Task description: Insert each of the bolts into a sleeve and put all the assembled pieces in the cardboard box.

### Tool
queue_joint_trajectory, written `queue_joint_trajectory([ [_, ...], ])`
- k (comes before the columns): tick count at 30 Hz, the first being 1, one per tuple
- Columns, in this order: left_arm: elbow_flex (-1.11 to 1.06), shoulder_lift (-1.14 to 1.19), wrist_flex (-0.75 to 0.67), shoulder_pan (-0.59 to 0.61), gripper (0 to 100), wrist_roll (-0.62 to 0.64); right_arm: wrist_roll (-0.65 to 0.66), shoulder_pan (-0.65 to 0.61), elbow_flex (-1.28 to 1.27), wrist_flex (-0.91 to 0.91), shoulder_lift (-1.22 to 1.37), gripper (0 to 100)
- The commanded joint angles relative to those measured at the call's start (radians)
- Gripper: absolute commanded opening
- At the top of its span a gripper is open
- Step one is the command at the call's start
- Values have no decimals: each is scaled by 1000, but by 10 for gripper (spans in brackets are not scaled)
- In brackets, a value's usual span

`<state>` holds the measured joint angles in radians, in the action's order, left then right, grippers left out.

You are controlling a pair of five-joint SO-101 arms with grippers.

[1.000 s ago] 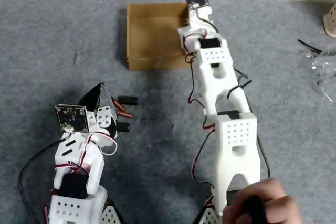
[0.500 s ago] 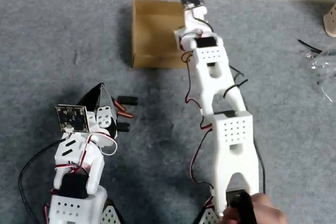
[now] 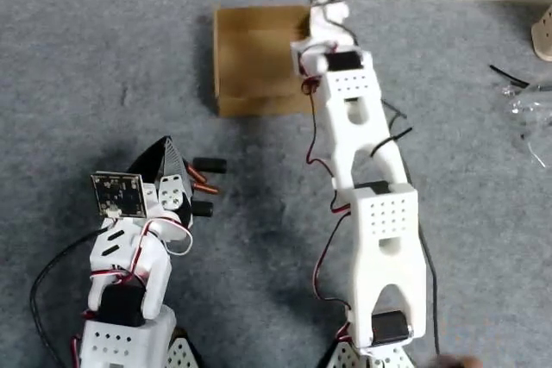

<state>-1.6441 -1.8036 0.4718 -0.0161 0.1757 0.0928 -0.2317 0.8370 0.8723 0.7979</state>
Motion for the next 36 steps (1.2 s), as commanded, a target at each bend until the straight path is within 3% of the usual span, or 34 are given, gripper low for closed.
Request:
queue_joint_trajectory([
  [1,16,-4,5,-18,10,8,-15,-24,145,157,-154,235],
  [17,24,-5,9,-1,7,8,-17,-220,670,880,-209,235],
  [29,15,-2,6,-4,9,8,-15,-231,762,891,-334,235],
  [36,15,-2,6,-5,10,8,-15,-231,498,891,-598,235],
])
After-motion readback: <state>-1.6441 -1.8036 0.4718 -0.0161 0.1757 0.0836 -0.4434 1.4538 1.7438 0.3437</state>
